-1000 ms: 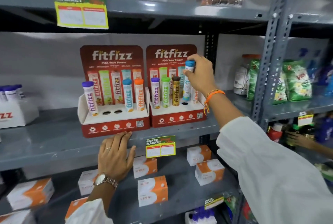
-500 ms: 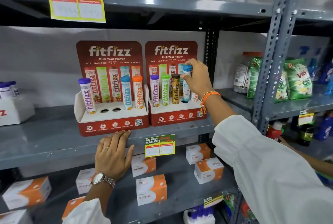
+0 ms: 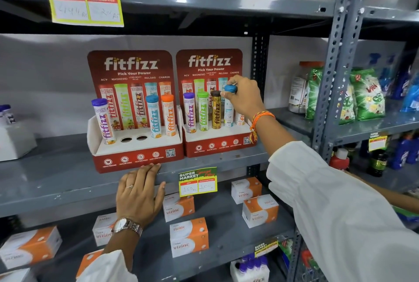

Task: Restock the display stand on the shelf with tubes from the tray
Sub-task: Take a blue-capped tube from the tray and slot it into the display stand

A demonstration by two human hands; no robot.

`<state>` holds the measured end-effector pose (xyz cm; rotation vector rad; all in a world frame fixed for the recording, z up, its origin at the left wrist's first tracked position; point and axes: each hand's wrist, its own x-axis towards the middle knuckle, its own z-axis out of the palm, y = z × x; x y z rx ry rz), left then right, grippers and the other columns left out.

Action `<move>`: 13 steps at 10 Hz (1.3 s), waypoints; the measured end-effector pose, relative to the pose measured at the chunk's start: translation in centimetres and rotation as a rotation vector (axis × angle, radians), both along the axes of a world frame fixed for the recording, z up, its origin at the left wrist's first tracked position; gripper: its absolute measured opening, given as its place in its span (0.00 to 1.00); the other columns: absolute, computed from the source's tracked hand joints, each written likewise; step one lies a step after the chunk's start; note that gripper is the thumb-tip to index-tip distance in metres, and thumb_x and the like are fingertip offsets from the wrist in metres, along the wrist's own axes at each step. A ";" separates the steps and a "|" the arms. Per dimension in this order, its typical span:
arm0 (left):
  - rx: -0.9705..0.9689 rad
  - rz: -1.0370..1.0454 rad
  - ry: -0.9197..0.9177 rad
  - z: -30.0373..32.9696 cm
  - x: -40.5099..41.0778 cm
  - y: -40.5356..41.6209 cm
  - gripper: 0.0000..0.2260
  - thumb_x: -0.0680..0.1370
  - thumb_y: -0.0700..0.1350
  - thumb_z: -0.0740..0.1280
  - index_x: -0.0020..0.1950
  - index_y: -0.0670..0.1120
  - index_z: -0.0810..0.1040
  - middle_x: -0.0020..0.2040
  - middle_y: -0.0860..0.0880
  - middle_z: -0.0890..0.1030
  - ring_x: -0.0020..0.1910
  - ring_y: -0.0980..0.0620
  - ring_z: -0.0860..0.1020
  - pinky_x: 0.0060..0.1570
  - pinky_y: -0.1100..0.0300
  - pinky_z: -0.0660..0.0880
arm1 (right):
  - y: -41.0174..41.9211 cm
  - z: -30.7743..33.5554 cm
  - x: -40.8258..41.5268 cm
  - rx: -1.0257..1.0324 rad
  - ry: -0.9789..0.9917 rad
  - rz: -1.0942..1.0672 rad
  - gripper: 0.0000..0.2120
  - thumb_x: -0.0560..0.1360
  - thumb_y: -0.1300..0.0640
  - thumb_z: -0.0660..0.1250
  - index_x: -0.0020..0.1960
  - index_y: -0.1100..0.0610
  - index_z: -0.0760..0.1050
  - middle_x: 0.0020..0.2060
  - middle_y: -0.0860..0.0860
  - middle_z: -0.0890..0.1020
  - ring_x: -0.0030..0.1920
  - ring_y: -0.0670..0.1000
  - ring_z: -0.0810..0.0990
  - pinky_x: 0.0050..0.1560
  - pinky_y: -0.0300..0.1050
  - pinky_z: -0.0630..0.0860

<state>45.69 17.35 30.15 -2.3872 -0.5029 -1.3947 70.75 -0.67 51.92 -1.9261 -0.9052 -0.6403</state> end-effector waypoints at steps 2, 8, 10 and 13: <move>-0.008 0.001 0.009 0.0 0.0 0.0 0.24 0.79 0.55 0.59 0.63 0.39 0.79 0.55 0.39 0.82 0.49 0.38 0.79 0.52 0.44 0.71 | -0.2 1.4 0.6 -0.161 0.027 0.027 0.15 0.76 0.71 0.69 0.60 0.59 0.79 0.62 0.58 0.79 0.62 0.57 0.79 0.61 0.45 0.78; -0.034 0.005 0.021 0.3 -0.2 -0.2 0.23 0.79 0.55 0.58 0.63 0.40 0.79 0.55 0.40 0.82 0.51 0.39 0.78 0.54 0.44 0.70 | 0.0 1.7 0.5 -0.466 -0.068 -0.004 0.23 0.70 0.77 0.60 0.56 0.54 0.71 0.53 0.51 0.77 0.57 0.55 0.73 0.58 0.57 0.66; -0.054 0.008 0.038 0.3 -0.3 -0.3 0.23 0.79 0.55 0.59 0.64 0.40 0.79 0.56 0.40 0.82 0.52 0.39 0.78 0.54 0.44 0.70 | -0.6 1.9 0.4 -0.473 -0.031 0.075 0.26 0.69 0.78 0.59 0.57 0.51 0.69 0.55 0.49 0.74 0.59 0.55 0.73 0.62 0.64 0.72; -0.259 -0.138 -0.071 1.9 -4.2 -2.1 0.17 0.77 0.50 0.62 0.63 0.44 0.77 0.59 0.45 0.80 0.56 0.45 0.76 0.57 0.52 0.68 | 1.1 1.1 -6.2 -0.064 -0.197 0.159 0.37 0.66 0.80 0.58 0.65 0.46 0.69 0.67 0.49 0.73 0.70 0.56 0.67 0.68 0.63 0.65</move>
